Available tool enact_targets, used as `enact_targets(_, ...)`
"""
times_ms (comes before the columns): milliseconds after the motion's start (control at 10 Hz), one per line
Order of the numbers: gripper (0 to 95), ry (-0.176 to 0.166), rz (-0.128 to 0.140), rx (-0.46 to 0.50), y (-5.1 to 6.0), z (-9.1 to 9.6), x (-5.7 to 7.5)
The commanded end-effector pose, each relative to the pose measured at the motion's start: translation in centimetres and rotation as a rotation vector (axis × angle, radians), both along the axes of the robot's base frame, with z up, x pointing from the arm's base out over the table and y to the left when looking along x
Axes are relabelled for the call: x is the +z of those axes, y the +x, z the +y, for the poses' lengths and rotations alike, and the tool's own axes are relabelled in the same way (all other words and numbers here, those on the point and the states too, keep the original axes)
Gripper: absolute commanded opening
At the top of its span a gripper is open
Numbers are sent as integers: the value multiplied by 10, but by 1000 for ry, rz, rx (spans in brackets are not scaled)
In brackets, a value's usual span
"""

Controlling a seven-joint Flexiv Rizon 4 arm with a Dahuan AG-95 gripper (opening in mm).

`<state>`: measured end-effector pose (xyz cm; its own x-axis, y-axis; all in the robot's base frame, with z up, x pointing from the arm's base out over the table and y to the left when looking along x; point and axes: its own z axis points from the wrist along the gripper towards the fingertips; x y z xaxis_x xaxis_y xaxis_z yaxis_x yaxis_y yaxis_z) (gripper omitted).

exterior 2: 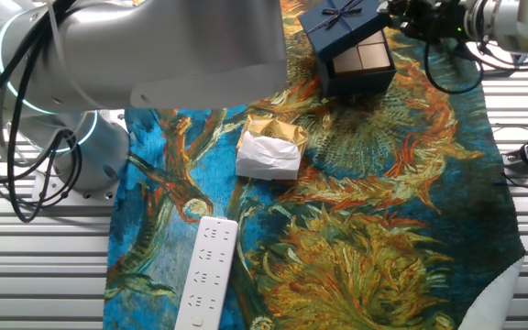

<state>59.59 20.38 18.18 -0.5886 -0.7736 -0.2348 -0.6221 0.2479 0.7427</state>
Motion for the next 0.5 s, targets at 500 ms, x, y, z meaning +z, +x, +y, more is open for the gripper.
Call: enact_targets(500,0,27,61,-7,2,0,2)
